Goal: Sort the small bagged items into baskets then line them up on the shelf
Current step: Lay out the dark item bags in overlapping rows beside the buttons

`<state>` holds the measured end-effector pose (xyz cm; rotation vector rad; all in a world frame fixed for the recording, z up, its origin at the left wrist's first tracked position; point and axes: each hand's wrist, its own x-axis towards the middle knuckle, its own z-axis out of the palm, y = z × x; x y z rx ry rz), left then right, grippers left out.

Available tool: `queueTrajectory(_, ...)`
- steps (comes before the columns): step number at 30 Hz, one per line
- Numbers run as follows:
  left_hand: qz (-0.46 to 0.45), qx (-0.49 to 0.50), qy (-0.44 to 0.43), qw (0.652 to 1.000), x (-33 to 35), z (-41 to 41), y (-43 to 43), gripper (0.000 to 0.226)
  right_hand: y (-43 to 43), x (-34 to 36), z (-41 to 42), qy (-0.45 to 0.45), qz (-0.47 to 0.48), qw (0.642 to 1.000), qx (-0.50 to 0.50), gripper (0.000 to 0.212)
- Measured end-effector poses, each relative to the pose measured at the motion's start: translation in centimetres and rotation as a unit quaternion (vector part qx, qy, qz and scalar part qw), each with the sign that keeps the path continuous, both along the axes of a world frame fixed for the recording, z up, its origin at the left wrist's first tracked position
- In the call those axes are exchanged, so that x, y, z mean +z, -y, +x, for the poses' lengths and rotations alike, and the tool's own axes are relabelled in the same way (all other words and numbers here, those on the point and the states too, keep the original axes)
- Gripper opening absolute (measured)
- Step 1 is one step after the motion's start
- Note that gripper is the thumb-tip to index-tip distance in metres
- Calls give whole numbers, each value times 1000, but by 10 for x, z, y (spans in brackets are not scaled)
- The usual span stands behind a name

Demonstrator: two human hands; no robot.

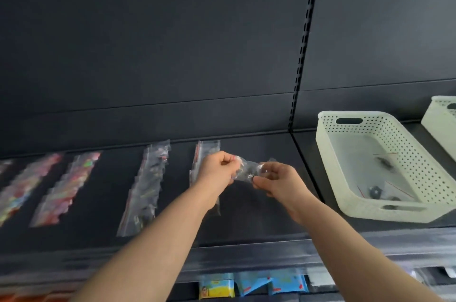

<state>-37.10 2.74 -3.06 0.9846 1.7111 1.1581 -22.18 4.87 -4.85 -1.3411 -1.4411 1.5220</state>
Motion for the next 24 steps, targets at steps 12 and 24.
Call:
queueTrajectory(12, -63, -11, -133, 989, -12, -71, 68, 7, 40, -7, -59, 26, -13, 997, 74, 5)
queueTrajectory(24, -43, -98, -384, 917, -36, -86, 82, 29, 72, -23, -81, 394, 287, 871, 62, 20)
